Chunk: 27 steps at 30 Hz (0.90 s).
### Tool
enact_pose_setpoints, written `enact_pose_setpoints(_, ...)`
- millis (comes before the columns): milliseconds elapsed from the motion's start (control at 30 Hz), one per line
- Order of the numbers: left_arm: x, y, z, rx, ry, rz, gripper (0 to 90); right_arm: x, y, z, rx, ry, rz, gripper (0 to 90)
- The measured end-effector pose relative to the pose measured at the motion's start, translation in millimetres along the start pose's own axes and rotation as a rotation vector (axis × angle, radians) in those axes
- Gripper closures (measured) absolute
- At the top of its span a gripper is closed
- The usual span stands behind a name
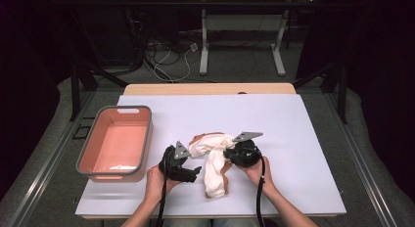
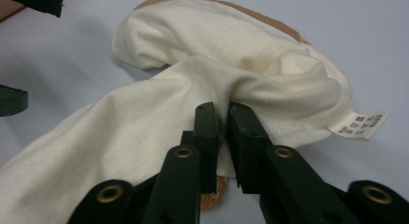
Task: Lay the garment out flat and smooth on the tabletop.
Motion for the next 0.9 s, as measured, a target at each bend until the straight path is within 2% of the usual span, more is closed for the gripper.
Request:
enact_pose_setpoints(100, -0.3, 0.4, 0.1, 0.004, 0.005, -0.006, 15.9, 5.5, 0.9, 2.1, 0.003, 0.007, 0.013, 68.4)
enact_pose_setpoints(233, 1.1, 1.7, 1.3, 0.001, 0.016, -0.008, 15.2, 16.4, 3.6, 1.6, 0.013, -0.001, 0.011, 61.6)
enact_pose_setpoints(267, 1.0, 2.3, 1.8, 0.004, 0.019, -0.012, 14.9, 17.5, 3.5, 2.2, 0.004, 0.013, 0.015, 61.4)
enact_pose_setpoints(300, 1.1, 2.4, 1.6, 0.001, 0.016, -0.013, 14.6, 21.1, 4.9, 0.4, -0.001, 0.0, 0.01, 60.7)
enact_pose_setpoints(333, 0.8, 2.6, 1.8, 0.0, 0.017, -0.012, 14.4, 21.9, 5.7, 0.6, 0.002, 0.007, 0.011, 60.3)
enact_pose_setpoints(433, 1.8, 5.6, 3.3, -0.004, 0.021, -0.018, 14.9, 26.0, 10.2, -5.7, 0.003, -0.022, 0.001, 60.2)
enact_pose_setpoints(500, 2.7, 9.5, 5.3, -0.008, 0.029, -0.027, 15.9, 26.0, 10.7, -8.7, -0.006, -0.03, 0.01, 59.9)
enact_pose_setpoints(533, 3.3, 13.6, 6.2, -0.005, 0.026, -0.04, 16.2, 25.1, 10.3, -10.5, -0.01, -0.039, 0.015, 59.6)
enact_pose_setpoints(633, 5.0, 23.0, 9.7, -0.033, 0.024, -0.05, 17.6, 19.8, 5.1, -15.8, -0.002, -0.079, 0.028, 59.9)
enact_pose_setpoints(700, 5.4, 30.4, 10.9, -0.028, 0.02, -0.065, 18.1, 16.6, 1.2, -20.2, 0.007, -0.121, 0.039, 60.7)
enact_pose_setpoints(733, 5.8, 34.5, 11.6, -0.033, 0.018, -0.074, 18.7, 14.5, 0.4, -20.6, 0.008, -0.117, 0.037, 61.4)
enact_pose_setpoints(833, 4.0, 44.1, 12.1, -0.048, 0.013, -0.091, 21.7, 9.3, -0.2, -25.2, 0.025, -0.146, 0.029, 64.1)
enact_pose_setpoints(900, 0.9, 49.7, 9.9, -0.058, -0.003, -0.114, 30.2, 6.0, -1.3, -28.1, 0.024, -0.155, 0.03, 66.8)
Point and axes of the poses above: each handheld gripper's, and its own axes: x roughly backward along the jaws, z roughly out of its top, y roughly to its right, the point moved 9 cm from there along -x, roughly forward along the jaws, and after that the axes turned 1 degree about x, right-handed, at the moved point
